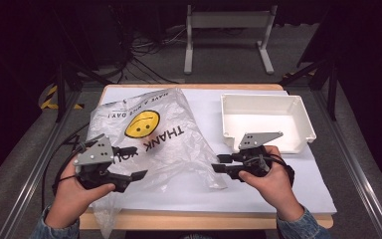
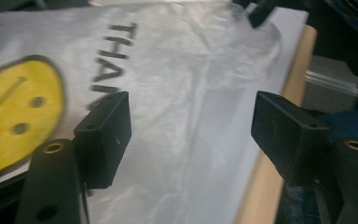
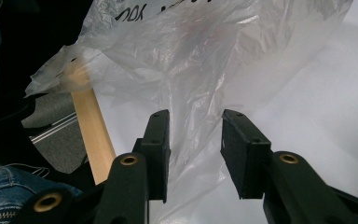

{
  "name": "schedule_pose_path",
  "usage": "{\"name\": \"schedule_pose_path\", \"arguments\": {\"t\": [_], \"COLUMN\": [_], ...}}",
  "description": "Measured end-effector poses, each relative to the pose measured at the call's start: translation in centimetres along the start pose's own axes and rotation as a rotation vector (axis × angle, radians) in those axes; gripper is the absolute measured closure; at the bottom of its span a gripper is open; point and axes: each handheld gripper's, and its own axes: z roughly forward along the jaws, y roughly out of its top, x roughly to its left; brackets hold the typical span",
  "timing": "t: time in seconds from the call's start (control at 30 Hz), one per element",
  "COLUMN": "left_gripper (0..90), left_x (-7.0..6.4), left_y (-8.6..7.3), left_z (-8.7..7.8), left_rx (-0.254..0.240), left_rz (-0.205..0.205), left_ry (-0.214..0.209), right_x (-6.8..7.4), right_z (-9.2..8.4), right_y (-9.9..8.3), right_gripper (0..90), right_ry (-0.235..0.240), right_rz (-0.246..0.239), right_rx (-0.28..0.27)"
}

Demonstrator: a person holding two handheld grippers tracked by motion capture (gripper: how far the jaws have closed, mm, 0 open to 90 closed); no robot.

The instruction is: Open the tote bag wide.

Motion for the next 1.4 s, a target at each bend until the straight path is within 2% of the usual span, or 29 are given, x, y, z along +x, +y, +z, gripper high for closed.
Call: {"name": "schedule_pose_path", "arguments": {"t": [0.07, 0.1, 0.2, 0.3, 0.4, 0.5, 0.57, 0.63, 0.7, 0.77, 0.8, 0.83, 0.87, 0.9, 1.03, 1.07, 1.2, 1.3, 1.37, 1.4], "left_gripper": [30.2, 31.4, 33.0, 35.4, 37.8, 49.4, 57.9, 64.8, 63.2, 61.7, 62.3, 63.4, 63.4, 64.0, 64.0, 64.0, 63.7, 62.4, 61.7, 60.7], "left_x": [-0.4, -0.4, -0.5, -0.4, -0.2, 0.0, 0.3, 0.4, 0.7, 0.8, 1.1, 1.1, 1.2, 1.3, 1.3, 1.3, 1.2, 1.2, 1.1, 1.1], "left_y": [0.0, 0.0, -0.4, -0.6, -1.0, -1.5, -1.8, -1.9, -2.1, -2.2, -2.5, -2.5, -2.6, -2.7, -2.8, -2.8, -2.9, -3.1, -3.1, -3.2], "left_z": [0.8, 0.8, 2.0, 2.2, 2.4, 2.7, 3.0, 3.1, 3.2, 3.3, 3.3, 3.3, 3.4, 3.3, 3.3, 3.2, 2.8, 2.5, 2.3, 2.1], "left_rx": [0.032, 0.032, 0.076, 0.1, 0.158, 0.205, 0.241, 0.252, 0.274, 0.28, 0.295, 0.295, 0.297, 0.294, 0.29, 0.29, 0.272, 0.265, 0.263, 0.257], "left_rz": [0.019, 0.019, 0.021, 0.02, 0.027, 0.014, 0.008, 0.005, -0.004, -0.004, -0.008, -0.008, -0.008, -0.018, -0.02, -0.021, -0.026, -0.026, -0.027, -0.027], "left_ry": [-0.039, -0.039, -0.085, -0.089, -0.086, -0.129, -0.14, -0.136, -0.104, -0.094, -0.066, -0.066, -0.068, -0.065, -0.057, -0.053, -0.042, -0.034, -0.029, -0.024], "right_x": [-0.1, -0.1, -0.2, -0.2, -0.3, -0.3, -0.3, -0.3, -0.2, -0.1, 0.0, 0.0, 0.1, 0.4, 1.2, 1.2, 1.6, 1.7, 1.6, 1.4], "right_z": [0.0, 0.0, 0.1, 0.2, 0.3, 0.5, 0.6, 0.6, 0.6, 0.6, 0.6, 0.6, 0.8, 1.1, 2.6, 2.6, 4.8, 6.4, 7.1, 7.4], "right_y": [0.0, 0.0, 0.0, 0.0, -0.1, -0.1, -0.1, -0.1, -0.1, 0.0, 0.1, 0.1, 0.1, 0.3, 0.7, 0.7, 0.9, 1.0, 1.0, 1.1], "right_gripper": [60.9, 60.9, 60.2, 60.1, 59.9, 60.0, 60.1, 60.0, 58.9, 56.6, 54.0, 54.0, 51.0, 41.7, 25.4, 25.4, 14.1, 13.2, 20.2, 27.7], "right_ry": [0.004, 0.004, 0.005, 0.005, 0.008, 0.008, 0.01, 0.01, 0.012, 0.014, 0.015, 0.015, 0.016, 0.022, 0.031, 0.031, 0.024, 0.024, 0.024, 0.029], "right_rz": [0.003, 0.003, 0.005, 0.006, 0.008, 0.012, 0.01, 0.009, 0.007, 0.007, 0.005, 0.005, 0.001, -0.01, -0.062, -0.062, -0.133, -0.16, -0.164, -0.164], "right_rx": [0.0, 0.0, 0.0, 0.001, 0.004, 0.006, 0.008, 0.01, 0.01, 0.004, 0.001, 0.001, -0.004, -0.018, -0.027, -0.027, 0.003, 0.027, 0.042, 0.055]}}
